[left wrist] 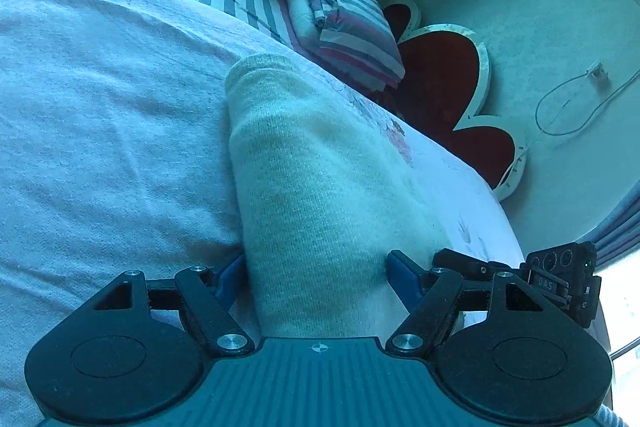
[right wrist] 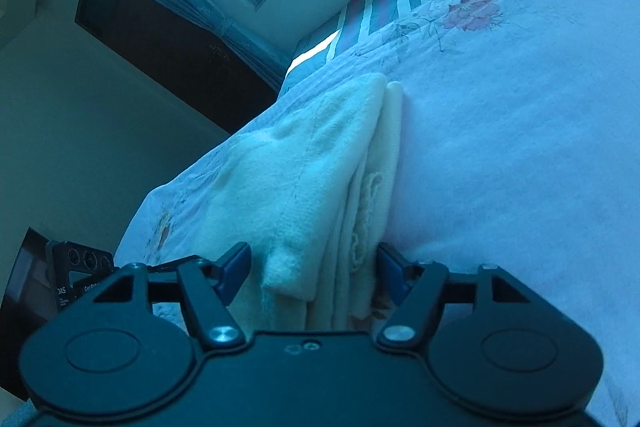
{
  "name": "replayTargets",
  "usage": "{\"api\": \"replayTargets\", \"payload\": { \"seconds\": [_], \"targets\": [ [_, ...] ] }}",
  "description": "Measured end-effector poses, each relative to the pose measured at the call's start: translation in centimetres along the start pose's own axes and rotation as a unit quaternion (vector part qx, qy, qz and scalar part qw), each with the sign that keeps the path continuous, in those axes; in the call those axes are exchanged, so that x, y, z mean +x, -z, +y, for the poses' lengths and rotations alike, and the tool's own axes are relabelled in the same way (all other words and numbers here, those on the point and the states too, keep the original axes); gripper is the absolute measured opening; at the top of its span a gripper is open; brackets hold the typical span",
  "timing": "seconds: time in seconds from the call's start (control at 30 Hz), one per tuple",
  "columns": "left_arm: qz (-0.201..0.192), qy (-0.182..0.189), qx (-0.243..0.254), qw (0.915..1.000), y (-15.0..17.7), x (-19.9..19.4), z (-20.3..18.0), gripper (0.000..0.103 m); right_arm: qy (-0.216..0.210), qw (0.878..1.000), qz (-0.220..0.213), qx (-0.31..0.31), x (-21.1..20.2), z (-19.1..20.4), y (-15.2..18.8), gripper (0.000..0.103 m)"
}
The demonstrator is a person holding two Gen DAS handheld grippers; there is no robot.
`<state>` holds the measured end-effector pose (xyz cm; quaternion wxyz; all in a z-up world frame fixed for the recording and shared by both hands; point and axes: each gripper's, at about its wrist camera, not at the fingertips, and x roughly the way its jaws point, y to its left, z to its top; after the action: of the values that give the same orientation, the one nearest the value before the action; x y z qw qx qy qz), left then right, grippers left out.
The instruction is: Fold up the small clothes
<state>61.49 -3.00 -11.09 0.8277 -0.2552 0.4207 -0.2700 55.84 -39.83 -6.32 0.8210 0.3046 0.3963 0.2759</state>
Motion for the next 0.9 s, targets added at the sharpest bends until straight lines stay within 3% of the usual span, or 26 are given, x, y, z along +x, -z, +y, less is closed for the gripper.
{"api": "replayTargets", "payload": {
  "seconds": [0.47, 0.6, 0.9],
  "targets": [
    [0.003, -0.052, 0.065, 0.9965, -0.8, 1.0, -2.7, 0.073, 0.000, 1.000, 0.015, -0.024, 1.3, 0.1, -0.9, 0.063],
    [0.008, -0.059, 0.080, 0.9950, -0.9, 0.9, -3.3, 0.073, 0.011, 0.999, 0.012, -0.030, 1.3, 0.3, -0.8, 0.056],
    [0.010, -0.091, 0.123, 0.9882, -0.8, 1.0, -4.9, 0.055, 0.048, 0.996, 0.007, -0.079, 1.7, 1.9, -0.2, 0.051]
  ]
}}
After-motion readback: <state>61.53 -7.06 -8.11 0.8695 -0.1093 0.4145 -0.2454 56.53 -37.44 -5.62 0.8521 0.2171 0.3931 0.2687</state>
